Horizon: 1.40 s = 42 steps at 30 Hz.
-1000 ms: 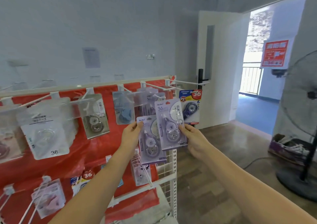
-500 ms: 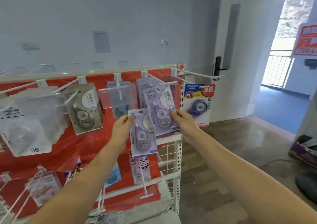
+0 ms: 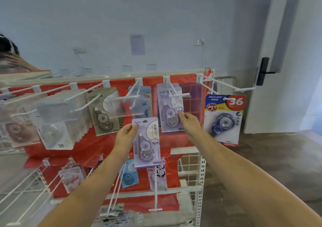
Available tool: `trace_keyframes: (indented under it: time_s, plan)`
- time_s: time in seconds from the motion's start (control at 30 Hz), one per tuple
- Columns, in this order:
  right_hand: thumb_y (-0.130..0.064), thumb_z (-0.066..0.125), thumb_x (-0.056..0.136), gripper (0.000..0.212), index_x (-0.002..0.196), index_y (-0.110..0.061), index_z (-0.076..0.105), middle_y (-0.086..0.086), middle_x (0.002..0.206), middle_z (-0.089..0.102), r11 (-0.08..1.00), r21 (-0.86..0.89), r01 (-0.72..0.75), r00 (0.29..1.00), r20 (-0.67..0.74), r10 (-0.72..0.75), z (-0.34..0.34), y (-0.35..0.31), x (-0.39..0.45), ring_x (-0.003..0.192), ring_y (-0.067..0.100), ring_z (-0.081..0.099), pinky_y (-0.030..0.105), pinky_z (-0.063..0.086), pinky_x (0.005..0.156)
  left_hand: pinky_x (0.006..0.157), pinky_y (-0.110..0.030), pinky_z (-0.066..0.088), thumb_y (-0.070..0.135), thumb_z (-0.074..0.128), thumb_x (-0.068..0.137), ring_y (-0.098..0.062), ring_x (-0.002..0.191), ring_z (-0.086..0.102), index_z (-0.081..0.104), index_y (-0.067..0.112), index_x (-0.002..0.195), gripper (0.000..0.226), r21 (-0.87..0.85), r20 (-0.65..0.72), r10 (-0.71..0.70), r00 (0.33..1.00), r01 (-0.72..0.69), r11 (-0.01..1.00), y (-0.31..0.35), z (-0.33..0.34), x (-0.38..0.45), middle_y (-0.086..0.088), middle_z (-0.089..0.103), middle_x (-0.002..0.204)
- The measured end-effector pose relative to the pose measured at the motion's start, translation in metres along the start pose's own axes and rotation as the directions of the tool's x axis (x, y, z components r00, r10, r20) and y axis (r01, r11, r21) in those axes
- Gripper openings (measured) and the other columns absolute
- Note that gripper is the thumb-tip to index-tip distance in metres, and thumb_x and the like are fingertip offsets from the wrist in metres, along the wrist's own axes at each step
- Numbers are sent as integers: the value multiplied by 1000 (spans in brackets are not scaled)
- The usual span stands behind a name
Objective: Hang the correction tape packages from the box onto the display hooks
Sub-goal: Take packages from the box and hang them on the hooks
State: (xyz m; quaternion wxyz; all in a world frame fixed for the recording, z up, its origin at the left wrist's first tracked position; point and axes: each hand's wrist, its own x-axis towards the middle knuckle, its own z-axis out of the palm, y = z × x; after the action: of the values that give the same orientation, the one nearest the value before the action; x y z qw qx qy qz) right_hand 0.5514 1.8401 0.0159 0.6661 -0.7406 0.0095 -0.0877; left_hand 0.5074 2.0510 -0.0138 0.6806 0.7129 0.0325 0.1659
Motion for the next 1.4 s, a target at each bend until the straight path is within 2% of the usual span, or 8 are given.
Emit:
trace_keyframes:
  time_s: [0.1,0.4,0.63,0.77,0.97,1.1,1.27,1.4]
  plan:
    - [-27,44,100,34,116,-2,61,9,108,63,998,-62,0,1000,11,0,1,0,9,92,16,54,23,42,76,85,-47,51,21,57,95,-28,85,63,66,16,87,13,-15,-25,-21,999,21,1000,4,10,-8,-14,70,93]
    - [-33,33,102,39,111,-2,56,10,100,54,884,-450,127,986,156,-62,-15,11,3,89,20,49,29,36,77,87,-56,49,33,59,93,-32,84,63,68,21,85,16,46,-102,-77,992,82,996,2,22,-33,-19,69,95]
    - [-21,41,97,32,109,0,63,17,111,66,812,-575,100,963,262,67,-46,18,-36,103,32,61,44,47,94,75,-42,50,29,56,95,-27,79,60,65,23,82,17,58,-40,-12,999,14,998,19,26,-64,-7,70,86]
    - [-15,41,98,31,113,5,61,18,114,66,770,-631,88,936,318,153,-62,7,-76,91,27,64,37,53,82,79,-41,50,27,54,96,-22,82,61,65,22,87,15,18,26,7,1000,-8,1000,33,27,-82,-3,69,88]
    - [-15,47,97,28,115,-2,64,10,120,64,653,-744,145,905,367,217,-81,-3,-137,103,23,63,30,49,90,88,-42,51,22,56,96,-24,91,64,66,21,91,11,-22,105,81,991,-79,997,52,26,-107,-6,70,96]
    - [-25,46,98,30,120,-10,61,4,119,62,537,-828,162,929,312,201,-104,-15,-163,96,14,56,24,41,83,66,-29,37,28,54,96,-17,76,43,58,14,84,19,27,136,131,982,-136,990,66,32,-113,-9,52,83]
    - [-22,49,96,24,111,-9,63,7,109,62,467,-868,168,961,249,117,-133,-31,-174,97,20,54,23,38,82,77,-26,39,26,50,98,-15,85,50,61,9,103,20,-1,165,186,968,-189,982,92,50,-120,-6,57,95]
    - [-22,47,97,23,107,-11,64,8,106,62,386,-902,193,969,238,73,-146,-36,-169,88,19,52,22,36,76,61,-18,31,21,49,99,-12,73,41,52,11,94,12,-25,138,208,968,-206,978,103,63,-119,-7,47,88]
